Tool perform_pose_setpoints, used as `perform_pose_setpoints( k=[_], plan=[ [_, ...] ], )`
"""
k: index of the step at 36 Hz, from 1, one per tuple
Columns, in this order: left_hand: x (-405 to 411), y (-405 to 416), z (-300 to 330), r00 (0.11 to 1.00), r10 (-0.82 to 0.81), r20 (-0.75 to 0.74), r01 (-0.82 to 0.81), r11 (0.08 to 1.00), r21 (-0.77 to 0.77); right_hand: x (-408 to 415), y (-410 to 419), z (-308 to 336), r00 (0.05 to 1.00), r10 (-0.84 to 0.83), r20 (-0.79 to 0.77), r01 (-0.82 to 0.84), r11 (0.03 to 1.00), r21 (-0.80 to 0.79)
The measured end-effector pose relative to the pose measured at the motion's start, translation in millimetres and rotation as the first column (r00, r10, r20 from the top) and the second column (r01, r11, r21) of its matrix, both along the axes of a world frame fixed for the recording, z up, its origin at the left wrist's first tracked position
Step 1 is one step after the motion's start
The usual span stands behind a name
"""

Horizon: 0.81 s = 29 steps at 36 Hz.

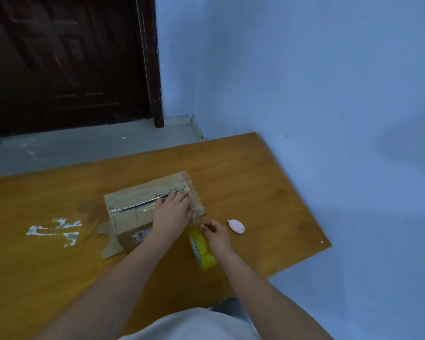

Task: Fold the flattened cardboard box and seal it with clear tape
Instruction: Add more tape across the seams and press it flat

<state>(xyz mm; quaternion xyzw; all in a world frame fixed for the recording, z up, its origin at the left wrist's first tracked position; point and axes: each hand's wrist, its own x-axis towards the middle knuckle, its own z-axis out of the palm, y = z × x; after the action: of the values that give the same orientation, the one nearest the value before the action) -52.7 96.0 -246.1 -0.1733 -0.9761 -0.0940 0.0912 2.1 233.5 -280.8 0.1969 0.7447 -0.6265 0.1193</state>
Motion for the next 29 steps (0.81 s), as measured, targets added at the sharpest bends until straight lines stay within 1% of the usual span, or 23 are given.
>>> perform_pose_setpoints(
  k=[3, 7, 11, 14, 16, 20, 25, 29],
  plan=[
    [-1.7, 2.6, -1.3, 0.999, 0.018, -0.027, -0.019, 1.000, -0.019, 1.9, -0.5, 0.9, 1.000, -0.001, 0.003, 0.001, 1.000, 0.010],
    [-2.3, -0.1, -6.8, 0.995, -0.012, -0.097, 0.010, 1.000, -0.023, 4.1, -3.4, 0.4, 1.000, -0.029, 0.005, 0.029, 0.999, -0.024],
    [-2.9, -4.9, -10.9, 0.994, -0.018, -0.106, 0.015, 0.999, -0.029, 7.6, -1.7, 1.6, 1.000, -0.023, 0.006, 0.023, 1.000, 0.012],
    [-3.1, -11.0, -14.9, 0.991, -0.056, -0.120, 0.047, 0.996, -0.071, 13.8, 2.4, 2.2, 1.000, -0.025, 0.010, 0.025, 1.000, 0.005],
    [-1.6, -13.6, -15.6, 0.989, -0.067, -0.130, 0.058, 0.996, -0.072, 16.7, 4.5, 1.5, 1.000, -0.011, 0.012, 0.011, 1.000, 0.012],
    [0.8, -12.9, -15.0, 0.991, -0.072, -0.112, 0.067, 0.996, -0.051, 16.0, 3.3, 3.3, 1.000, -0.013, 0.015, 0.013, 1.000, 0.012],
    [0.7, -18.0, -11.0, 0.996, -0.084, -0.026, 0.081, 0.992, -0.091, 10.2, -0.8, 6.5, 0.998, -0.049, 0.029, 0.049, 0.999, 0.003],
    [3.7, -22.7, -7.4, 0.995, -0.098, 0.012, 0.099, 0.993, -0.062, 5.2, 3.0, 6.5, 0.994, -0.095, 0.047, 0.095, 0.995, 0.003]
  ],
)
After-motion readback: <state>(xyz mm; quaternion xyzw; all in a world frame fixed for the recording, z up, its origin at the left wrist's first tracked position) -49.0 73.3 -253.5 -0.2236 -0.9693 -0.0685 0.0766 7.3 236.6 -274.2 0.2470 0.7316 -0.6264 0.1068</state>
